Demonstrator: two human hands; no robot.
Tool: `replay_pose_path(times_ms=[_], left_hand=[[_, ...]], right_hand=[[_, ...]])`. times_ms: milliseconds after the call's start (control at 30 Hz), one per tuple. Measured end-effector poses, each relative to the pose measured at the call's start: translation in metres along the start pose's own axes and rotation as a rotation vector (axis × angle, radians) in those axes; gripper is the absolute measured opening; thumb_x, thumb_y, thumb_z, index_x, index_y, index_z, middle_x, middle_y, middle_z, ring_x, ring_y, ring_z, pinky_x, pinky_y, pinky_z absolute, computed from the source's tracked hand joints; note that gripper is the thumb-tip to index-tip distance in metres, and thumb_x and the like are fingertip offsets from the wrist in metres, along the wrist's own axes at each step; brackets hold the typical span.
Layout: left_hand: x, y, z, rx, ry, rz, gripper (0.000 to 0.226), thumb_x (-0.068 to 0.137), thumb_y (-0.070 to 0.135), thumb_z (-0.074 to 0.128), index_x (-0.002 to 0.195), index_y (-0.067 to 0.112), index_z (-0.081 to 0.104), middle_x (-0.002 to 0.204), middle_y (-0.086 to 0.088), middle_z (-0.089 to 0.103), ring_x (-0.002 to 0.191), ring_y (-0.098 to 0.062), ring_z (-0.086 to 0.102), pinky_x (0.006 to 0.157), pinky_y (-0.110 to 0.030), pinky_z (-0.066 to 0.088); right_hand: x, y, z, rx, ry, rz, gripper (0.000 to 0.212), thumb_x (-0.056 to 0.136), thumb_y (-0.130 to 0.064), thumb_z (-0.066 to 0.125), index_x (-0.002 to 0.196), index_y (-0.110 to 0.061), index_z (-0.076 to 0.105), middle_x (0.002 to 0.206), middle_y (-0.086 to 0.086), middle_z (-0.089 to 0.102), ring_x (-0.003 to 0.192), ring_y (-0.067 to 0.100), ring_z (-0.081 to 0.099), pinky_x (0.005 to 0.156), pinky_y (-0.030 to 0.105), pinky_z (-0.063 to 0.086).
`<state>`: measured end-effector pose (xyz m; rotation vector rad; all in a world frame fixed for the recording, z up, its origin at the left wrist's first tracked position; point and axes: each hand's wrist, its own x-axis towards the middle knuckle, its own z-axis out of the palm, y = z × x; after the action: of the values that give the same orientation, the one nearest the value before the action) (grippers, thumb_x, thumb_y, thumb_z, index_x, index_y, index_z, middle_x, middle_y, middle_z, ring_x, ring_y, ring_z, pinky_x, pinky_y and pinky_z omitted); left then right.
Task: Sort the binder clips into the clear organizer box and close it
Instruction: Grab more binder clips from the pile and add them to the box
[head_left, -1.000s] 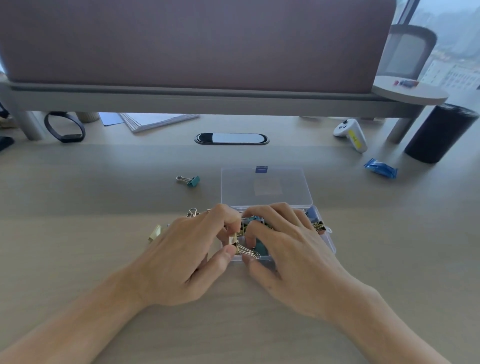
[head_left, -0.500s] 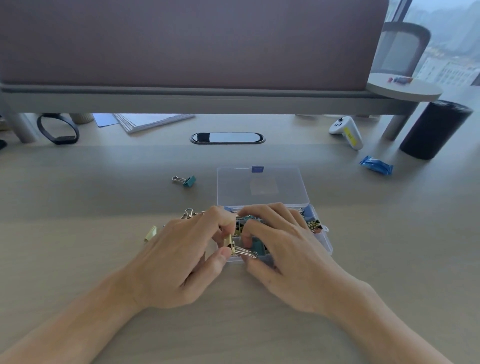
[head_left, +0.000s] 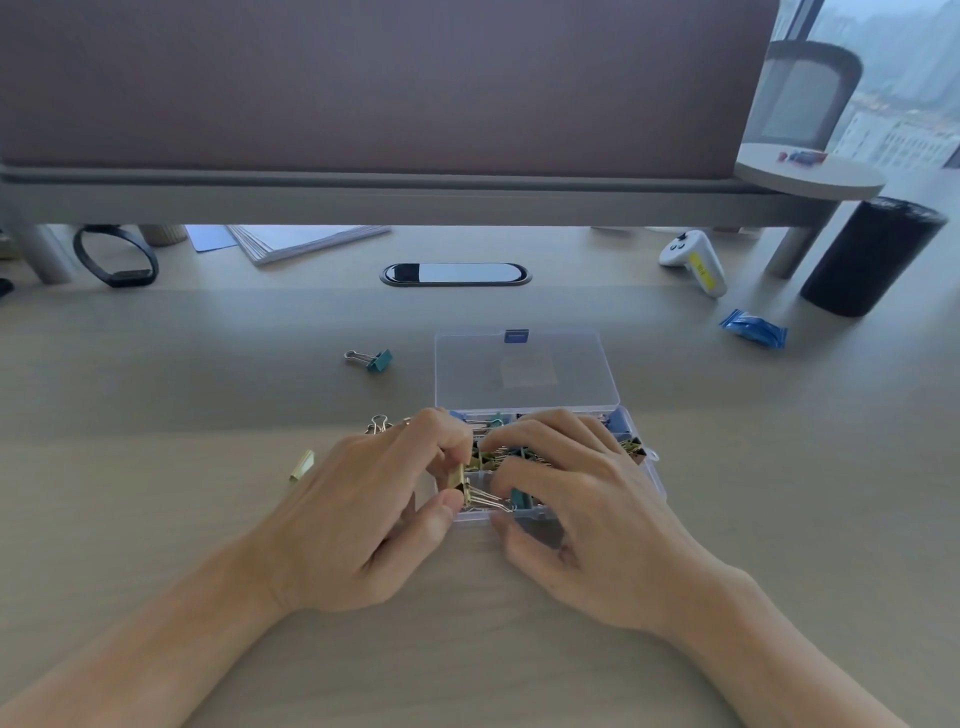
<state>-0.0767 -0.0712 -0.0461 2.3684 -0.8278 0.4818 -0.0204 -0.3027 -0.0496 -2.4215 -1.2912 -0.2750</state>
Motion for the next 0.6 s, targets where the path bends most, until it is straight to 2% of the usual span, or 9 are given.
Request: replay_pose_path(times_ms=[67, 200, 300, 367, 433, 533, 600], left_hand=[[-0.0001, -0.0001, -0.0001, 0.006, 0.002, 0.006, 0.02, 0.097, 0.024, 0.048, 0.116, 0.022, 0.039, 0.087, 0.025, 0.051, 0.075, -0.02, 0.063, 0.062, -0.029, 0.044], [0.0005, 0.0015, 0.0, 0.006, 0.003, 0.017, 0.02, 0.097, 0.023, 0.049, 0.115, 0.022, 0.04, 0.09, 0.039, 0.045, 0.07, -0.021, 0.062, 0.063, -0.033, 0.047], [0.001, 0.0022, 0.0001, 0.011, 0.004, 0.028, 0.02, 0.096, 0.022, 0.049, 0.115, 0.021, 0.041, 0.089, 0.043, 0.045, 0.076, -0.017, 0.062, 0.063, -0.032, 0.045], [0.0009, 0.0021, 0.0003, 0.006, 0.007, 0.017, 0.021, 0.096, 0.023, 0.049, 0.115, 0.022, 0.041, 0.089, 0.039, 0.046, 0.079, -0.011, 0.06, 0.062, -0.03, 0.043], [-0.0001, 0.0023, 0.0007, 0.007, 0.015, 0.0, 0.021, 0.096, 0.024, 0.049, 0.115, 0.023, 0.041, 0.091, 0.035, 0.047, 0.071, -0.006, 0.056, 0.062, -0.03, 0.043], [-0.0007, 0.0038, 0.0012, -0.05, 0.043, -0.045, 0.017, 0.097, 0.025, 0.047, 0.113, 0.023, 0.043, 0.097, 0.024, 0.055, 0.066, -0.022, 0.06, 0.062, -0.037, 0.048], [-0.0006, 0.0045, 0.0001, -0.077, 0.092, -0.092, 0.015, 0.098, 0.025, 0.045, 0.113, 0.023, 0.045, 0.097, 0.013, 0.055, 0.07, -0.023, 0.057, 0.064, -0.04, 0.048]], right_hand=[[0.0, 0.001, 0.0002, -0.014, -0.027, 0.01, 0.012, 0.093, -0.039, 0.064, 0.098, -0.03, 0.07, 0.133, -0.017, 0.061, 0.127, 0.008, 0.049, 0.108, 0.027, 0.038], [0.0016, -0.0001, 0.0001, -0.048, -0.039, 0.0, 0.016, 0.094, -0.04, 0.061, 0.1, -0.03, 0.072, 0.131, -0.017, 0.063, 0.125, 0.008, 0.05, 0.107, 0.027, 0.038], [0.0014, -0.0004, 0.0008, -0.043, -0.031, 0.002, 0.014, 0.094, -0.041, 0.061, 0.099, -0.031, 0.07, 0.13, -0.017, 0.063, 0.124, 0.008, 0.051, 0.106, 0.027, 0.039], [0.0004, 0.0002, 0.0008, -0.013, -0.023, 0.014, 0.013, 0.094, -0.043, 0.062, 0.098, -0.032, 0.068, 0.131, -0.018, 0.061, 0.125, 0.007, 0.05, 0.107, 0.027, 0.038], [-0.0004, 0.001, 0.0001, 0.024, -0.015, 0.028, 0.012, 0.094, -0.043, 0.062, 0.098, -0.033, 0.066, 0.132, -0.019, 0.059, 0.127, 0.007, 0.049, 0.108, 0.028, 0.039], [-0.0008, 0.0017, -0.001, 0.061, 0.003, 0.044, 0.013, 0.091, -0.044, 0.063, 0.099, -0.034, 0.063, 0.132, -0.021, 0.057, 0.128, 0.006, 0.048, 0.107, 0.03, 0.041], [-0.0008, 0.0021, -0.0003, 0.077, 0.027, 0.055, 0.017, 0.09, -0.045, 0.065, 0.103, -0.034, 0.062, 0.131, -0.023, 0.057, 0.127, 0.004, 0.048, 0.106, 0.03, 0.043]])
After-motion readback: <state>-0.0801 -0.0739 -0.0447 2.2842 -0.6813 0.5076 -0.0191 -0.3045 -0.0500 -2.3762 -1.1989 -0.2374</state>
